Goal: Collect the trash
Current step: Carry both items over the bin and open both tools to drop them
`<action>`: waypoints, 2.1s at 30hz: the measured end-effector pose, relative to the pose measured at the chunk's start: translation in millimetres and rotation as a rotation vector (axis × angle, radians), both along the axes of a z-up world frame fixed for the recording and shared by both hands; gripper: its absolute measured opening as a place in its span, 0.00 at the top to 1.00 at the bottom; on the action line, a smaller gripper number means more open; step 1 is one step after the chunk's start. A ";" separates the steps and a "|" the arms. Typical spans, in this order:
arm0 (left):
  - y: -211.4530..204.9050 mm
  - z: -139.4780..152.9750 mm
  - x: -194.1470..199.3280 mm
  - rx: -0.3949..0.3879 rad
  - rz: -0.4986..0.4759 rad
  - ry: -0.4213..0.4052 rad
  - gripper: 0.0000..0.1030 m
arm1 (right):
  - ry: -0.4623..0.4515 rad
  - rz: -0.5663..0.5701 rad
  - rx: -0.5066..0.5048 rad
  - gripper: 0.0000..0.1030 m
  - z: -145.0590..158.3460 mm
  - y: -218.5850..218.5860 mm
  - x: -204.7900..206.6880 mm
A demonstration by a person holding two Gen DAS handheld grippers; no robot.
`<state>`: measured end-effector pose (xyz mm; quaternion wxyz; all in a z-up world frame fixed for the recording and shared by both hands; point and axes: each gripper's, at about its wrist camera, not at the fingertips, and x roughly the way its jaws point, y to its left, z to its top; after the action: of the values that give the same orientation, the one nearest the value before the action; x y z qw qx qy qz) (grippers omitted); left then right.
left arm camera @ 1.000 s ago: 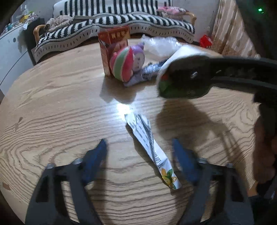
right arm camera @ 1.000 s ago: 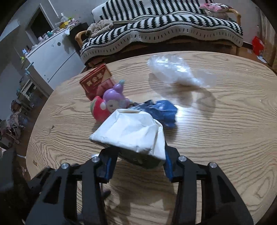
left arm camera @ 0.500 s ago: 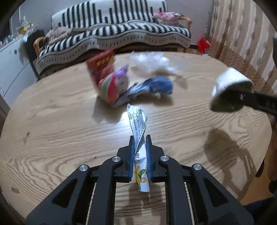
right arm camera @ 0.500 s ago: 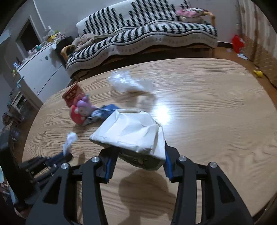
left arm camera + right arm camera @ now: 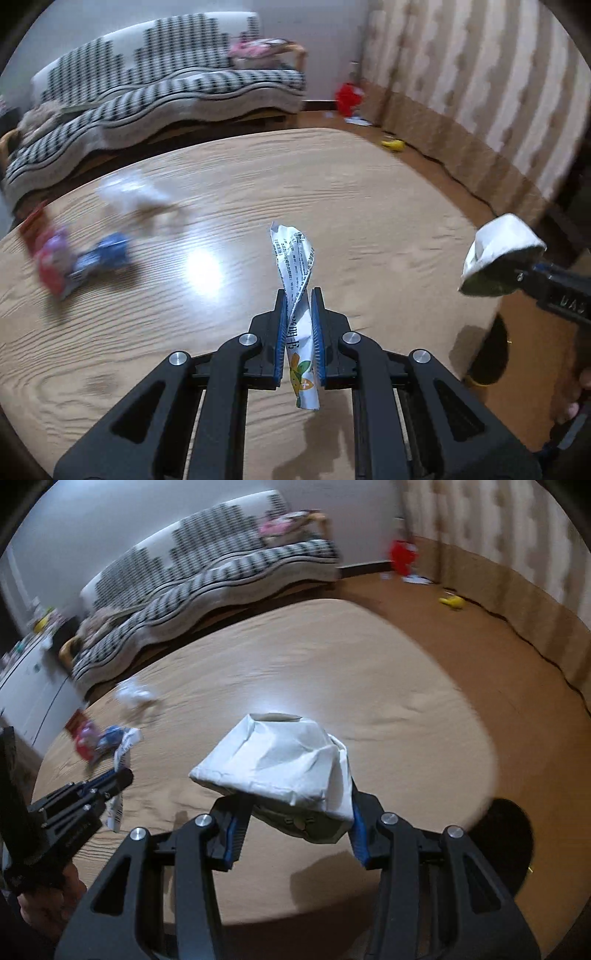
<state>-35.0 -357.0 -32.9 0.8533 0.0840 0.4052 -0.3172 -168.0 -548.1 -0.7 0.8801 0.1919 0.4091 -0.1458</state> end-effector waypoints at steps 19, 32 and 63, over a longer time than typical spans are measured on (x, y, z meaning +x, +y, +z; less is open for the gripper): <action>-206.1 -40.1 -140.1 -0.047 -0.468 0.011 0.88 | 0.199 -0.472 0.096 0.56 -85.4 -184.5 -200.5; -259.5 -65.7 -164.6 -0.018 -0.564 0.060 0.88 | 0.225 -0.511 0.143 0.55 -100.6 -200.6 -206.8; -316.6 -115.6 -191.9 -0.005 -0.643 0.207 0.86 | 0.116 -0.690 0.160 0.34 -74.9 -219.8 -240.9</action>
<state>-226.9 -673.6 -148.6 0.6640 0.1728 0.4417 -0.5781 -408.9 -767.8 -75.7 0.7365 0.3785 0.3796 -0.4126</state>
